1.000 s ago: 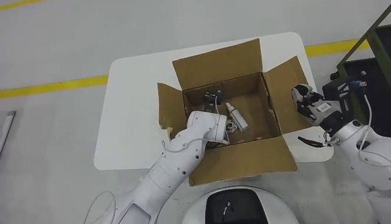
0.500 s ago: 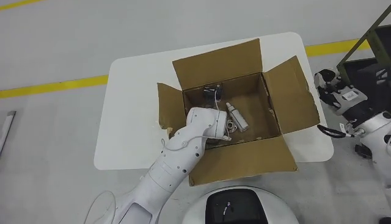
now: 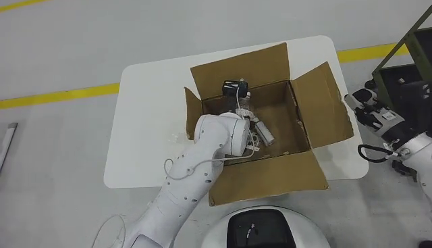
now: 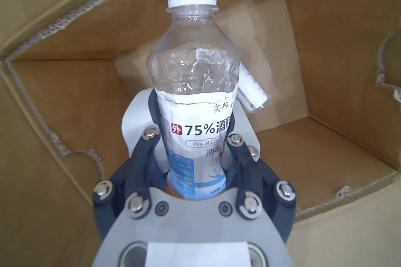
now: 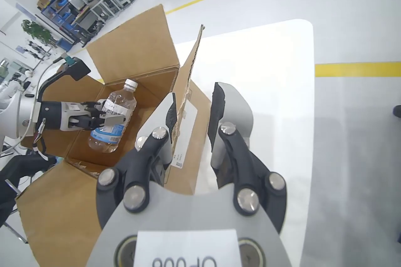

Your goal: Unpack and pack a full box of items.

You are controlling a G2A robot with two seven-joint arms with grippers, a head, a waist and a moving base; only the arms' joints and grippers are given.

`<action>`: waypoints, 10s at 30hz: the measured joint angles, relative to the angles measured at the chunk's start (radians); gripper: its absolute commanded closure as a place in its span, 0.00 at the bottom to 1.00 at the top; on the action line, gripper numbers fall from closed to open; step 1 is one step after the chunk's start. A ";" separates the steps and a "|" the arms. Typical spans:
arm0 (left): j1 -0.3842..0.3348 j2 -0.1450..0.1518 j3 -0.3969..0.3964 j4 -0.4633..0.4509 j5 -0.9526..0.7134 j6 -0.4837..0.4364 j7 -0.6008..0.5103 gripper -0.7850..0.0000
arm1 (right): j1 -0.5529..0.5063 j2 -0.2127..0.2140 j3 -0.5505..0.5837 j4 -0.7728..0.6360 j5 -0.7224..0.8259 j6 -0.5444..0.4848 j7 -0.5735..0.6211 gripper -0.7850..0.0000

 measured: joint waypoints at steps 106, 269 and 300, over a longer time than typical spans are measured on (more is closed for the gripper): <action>0.515 -0.104 -0.642 -0.269 0.700 -0.480 -0.059 1.00 | 0.136 -0.027 -0.241 0.018 -0.103 -0.014 -0.100 1.00; 0.473 -0.082 -0.674 -0.141 0.668 -0.512 0.036 0.00 | 0.852 -0.251 -1.013 0.682 -0.670 0.332 0.665 0.54; 0.473 -0.082 -0.674 -0.141 0.668 -0.512 0.036 0.00 | 0.736 -0.236 -0.754 0.265 -0.644 0.333 0.662 1.00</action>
